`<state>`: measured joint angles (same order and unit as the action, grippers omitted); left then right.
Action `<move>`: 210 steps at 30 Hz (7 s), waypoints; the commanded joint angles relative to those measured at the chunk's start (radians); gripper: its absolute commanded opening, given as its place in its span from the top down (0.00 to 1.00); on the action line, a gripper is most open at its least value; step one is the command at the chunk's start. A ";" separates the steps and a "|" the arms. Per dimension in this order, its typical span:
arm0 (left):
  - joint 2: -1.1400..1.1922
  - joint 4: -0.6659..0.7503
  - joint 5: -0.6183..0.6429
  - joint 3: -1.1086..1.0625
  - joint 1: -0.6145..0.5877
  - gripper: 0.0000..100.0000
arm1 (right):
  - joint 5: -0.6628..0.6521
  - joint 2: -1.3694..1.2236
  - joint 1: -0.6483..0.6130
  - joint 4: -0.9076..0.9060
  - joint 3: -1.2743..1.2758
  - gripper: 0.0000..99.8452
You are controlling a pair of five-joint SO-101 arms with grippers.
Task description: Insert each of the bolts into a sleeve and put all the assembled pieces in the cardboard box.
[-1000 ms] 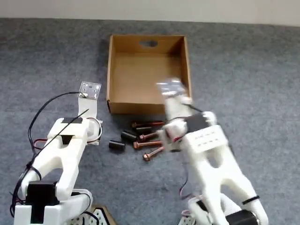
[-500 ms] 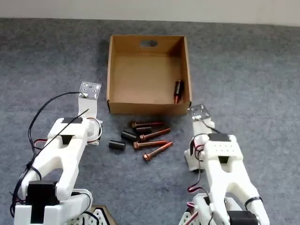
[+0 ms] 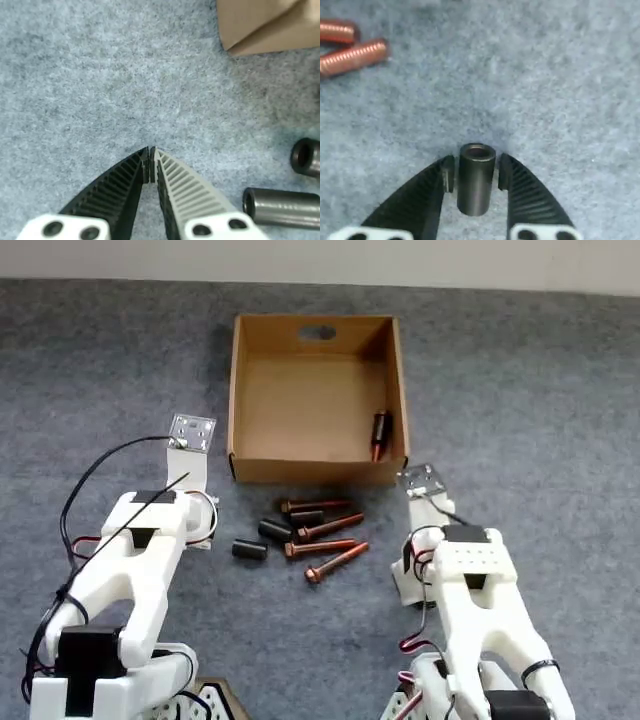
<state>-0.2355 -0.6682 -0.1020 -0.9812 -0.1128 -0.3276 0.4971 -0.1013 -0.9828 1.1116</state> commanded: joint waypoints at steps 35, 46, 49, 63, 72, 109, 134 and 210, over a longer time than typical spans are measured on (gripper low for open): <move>-0.044 0.006 0.008 0.007 0.013 0.95 | 0.212 0.449 -0.041 0.015 -0.070 0.99; -0.047 -0.252 0.008 0.110 0.252 0.79 | 0.292 0.458 0.039 0.163 0.088 0.99; -0.045 -0.315 0.009 0.150 0.321 0.79 | 0.292 0.458 0.082 0.165 0.088 0.99; -0.104 -0.516 0.011 0.344 0.409 0.79 | 0.292 0.450 0.120 0.165 0.090 0.99; -0.206 -0.606 0.075 0.364 0.644 0.79 | 0.293 0.458 0.136 0.165 0.090 0.99; 0.179 -0.215 0.074 0.252 0.754 0.98 | 0.293 0.458 0.213 0.166 0.090 0.99; -0.582 -0.816 -0.902 0.139 0.268 0.99 | 0.293 0.452 0.213 0.214 0.120 0.99; 0.240 -0.404 -0.135 0.524 -0.022 0.88 | 0.293 0.450 0.211 0.214 0.120 0.99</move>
<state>0.0529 -1.0549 -0.2601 -0.5040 -0.1542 -0.0453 0.9344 0.1059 -0.7879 1.2359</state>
